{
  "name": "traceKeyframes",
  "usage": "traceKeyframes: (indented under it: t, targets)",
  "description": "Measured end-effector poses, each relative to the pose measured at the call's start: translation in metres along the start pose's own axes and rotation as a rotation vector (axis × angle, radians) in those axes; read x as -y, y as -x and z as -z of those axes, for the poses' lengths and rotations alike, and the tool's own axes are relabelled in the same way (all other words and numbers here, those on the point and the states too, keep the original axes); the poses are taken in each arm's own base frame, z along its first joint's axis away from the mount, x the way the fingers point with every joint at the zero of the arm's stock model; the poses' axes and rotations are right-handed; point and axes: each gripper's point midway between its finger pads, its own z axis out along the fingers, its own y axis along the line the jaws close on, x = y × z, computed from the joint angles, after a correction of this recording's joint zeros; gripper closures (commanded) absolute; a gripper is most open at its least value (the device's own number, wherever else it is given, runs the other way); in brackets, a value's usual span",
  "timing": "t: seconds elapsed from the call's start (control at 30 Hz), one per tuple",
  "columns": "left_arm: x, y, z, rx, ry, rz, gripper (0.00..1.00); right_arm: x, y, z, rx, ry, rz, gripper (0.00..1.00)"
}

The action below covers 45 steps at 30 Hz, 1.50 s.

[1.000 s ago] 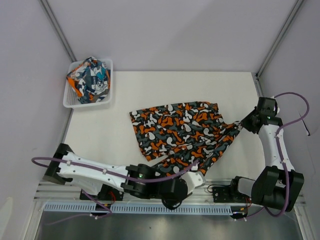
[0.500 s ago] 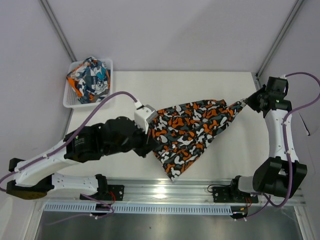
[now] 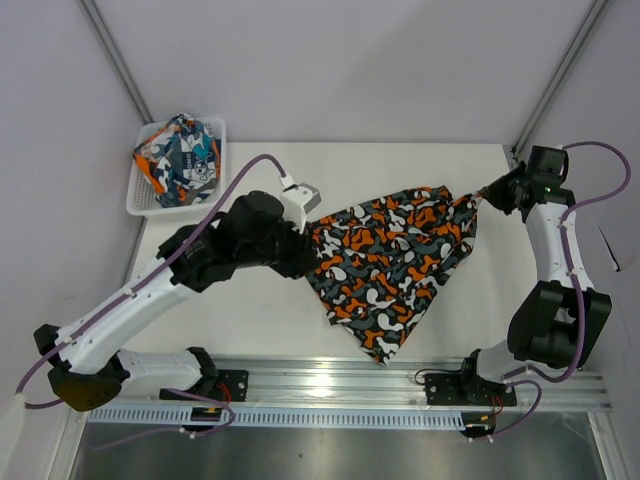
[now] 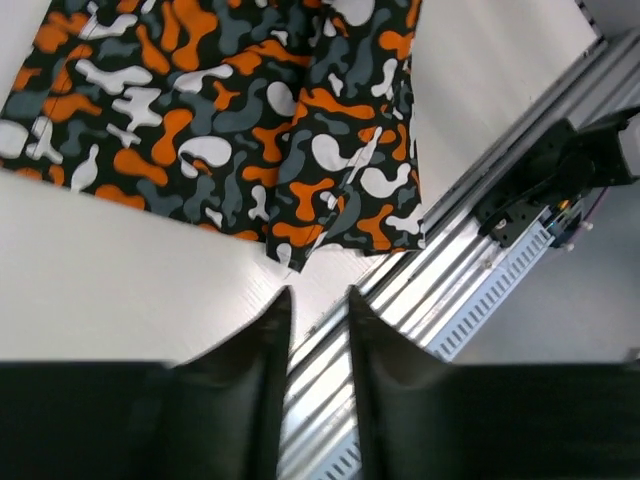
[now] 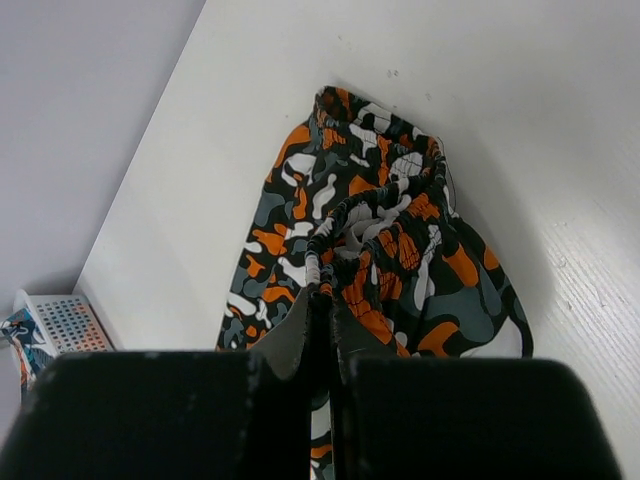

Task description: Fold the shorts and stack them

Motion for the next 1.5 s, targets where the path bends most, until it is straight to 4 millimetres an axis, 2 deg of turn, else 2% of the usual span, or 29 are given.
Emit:
traceKeyframes:
  t: [0.03,0.07,0.1,0.2,0.27,0.37,0.43,0.67,0.83,1.0,1.23,1.37,1.5]
  targets:
    - [0.005,-0.003,-0.005,-0.002,-0.022,-0.014,0.55,0.000,0.001,0.000,0.002,0.002,0.001,1.00]
    - [0.010,-0.009,-0.011,-0.012,-0.045,-0.031,0.41,-0.001,0.001,0.000,0.005,0.005,0.003,1.00]
    - [0.015,-0.016,-0.017,-0.026,-0.063,-0.044,0.39,-0.001,0.002,-0.001,0.007,0.006,0.004,1.00]
    - [0.033,-0.054,-0.042,-0.109,-0.115,-0.111,0.36,0.001,0.000,-0.005,0.010,0.012,0.009,1.00]
    - [0.041,-0.080,-0.057,-0.170,-0.139,-0.150,0.30,0.007,-0.004,-0.010,0.001,0.007,0.008,1.00]
    - [0.041,-0.108,-0.077,-0.235,-0.142,-0.180,0.19,0.017,-0.012,-0.019,-0.022,-0.011,0.005,1.00]
    - [0.039,-0.118,-0.087,-0.264,-0.134,-0.185,0.19,0.022,-0.017,-0.026,-0.039,-0.022,0.008,1.00]
    - [0.032,-0.135,-0.127,-0.329,-0.070,-0.196,0.20,0.022,-0.018,-0.032,-0.047,-0.007,0.020,1.00]
    - [0.015,-0.149,-0.156,-0.385,0.027,-0.225,0.19,0.022,-0.019,-0.036,-0.056,0.001,0.029,1.00]
    - [0.002,-0.145,-0.181,-0.395,0.128,-0.275,0.21,0.023,-0.022,-0.039,-0.068,0.008,0.035,1.00]
    - [-0.021,-0.136,-0.189,-0.390,0.172,-0.258,0.37,0.020,-0.024,-0.040,-0.080,0.034,0.037,1.00]
    - [-0.027,-0.134,-0.191,-0.390,0.173,-0.245,0.35,0.018,-0.024,-0.041,-0.080,0.043,0.038,1.00]
    - [-0.027,-0.147,-0.191,-0.419,0.149,-0.240,0.34,0.018,-0.023,-0.042,-0.081,0.046,0.037,1.00]
